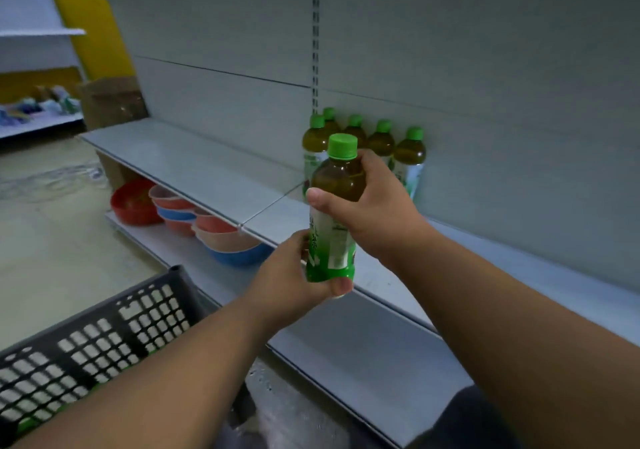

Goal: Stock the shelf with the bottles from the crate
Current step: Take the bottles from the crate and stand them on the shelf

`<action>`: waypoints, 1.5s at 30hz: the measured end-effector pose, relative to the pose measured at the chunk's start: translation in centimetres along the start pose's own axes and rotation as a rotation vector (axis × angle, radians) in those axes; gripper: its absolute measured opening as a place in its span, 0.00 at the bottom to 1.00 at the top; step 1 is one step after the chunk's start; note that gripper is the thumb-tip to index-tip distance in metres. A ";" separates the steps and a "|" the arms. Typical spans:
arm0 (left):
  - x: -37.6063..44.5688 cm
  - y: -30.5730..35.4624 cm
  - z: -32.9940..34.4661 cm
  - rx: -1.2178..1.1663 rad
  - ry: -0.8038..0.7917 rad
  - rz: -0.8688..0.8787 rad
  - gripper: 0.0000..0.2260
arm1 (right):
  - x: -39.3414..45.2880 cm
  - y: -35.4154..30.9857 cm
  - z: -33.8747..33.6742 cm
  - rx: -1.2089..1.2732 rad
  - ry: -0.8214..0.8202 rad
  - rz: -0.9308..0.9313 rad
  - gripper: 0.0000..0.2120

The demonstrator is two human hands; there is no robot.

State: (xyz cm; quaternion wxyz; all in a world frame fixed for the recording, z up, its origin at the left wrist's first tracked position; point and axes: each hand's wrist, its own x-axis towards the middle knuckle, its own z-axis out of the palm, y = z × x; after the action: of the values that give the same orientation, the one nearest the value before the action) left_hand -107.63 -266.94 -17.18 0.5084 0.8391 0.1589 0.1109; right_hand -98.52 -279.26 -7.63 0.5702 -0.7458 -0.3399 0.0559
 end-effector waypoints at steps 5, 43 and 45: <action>6.8 -2.6 1.7 0.158 0.017 0.030 0.39 | 3.7 4.7 -0.1 -0.077 0.084 0.036 0.28; 18.2 -8.8 5.2 0.904 -0.045 -0.024 0.66 | 18.3 16.8 3.5 -0.534 0.221 0.215 0.30; 18.2 -8.9 5.2 0.896 -0.040 -0.019 0.65 | 18.4 17.0 3.5 -0.540 0.217 0.215 0.30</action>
State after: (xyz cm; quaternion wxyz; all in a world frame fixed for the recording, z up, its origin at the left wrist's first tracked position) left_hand -90.32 -260.42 -27.02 0.0988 0.9770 0.1889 0.0104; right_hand -78.54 -267.94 -18.32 0.3753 -0.9036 -0.1987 -0.0561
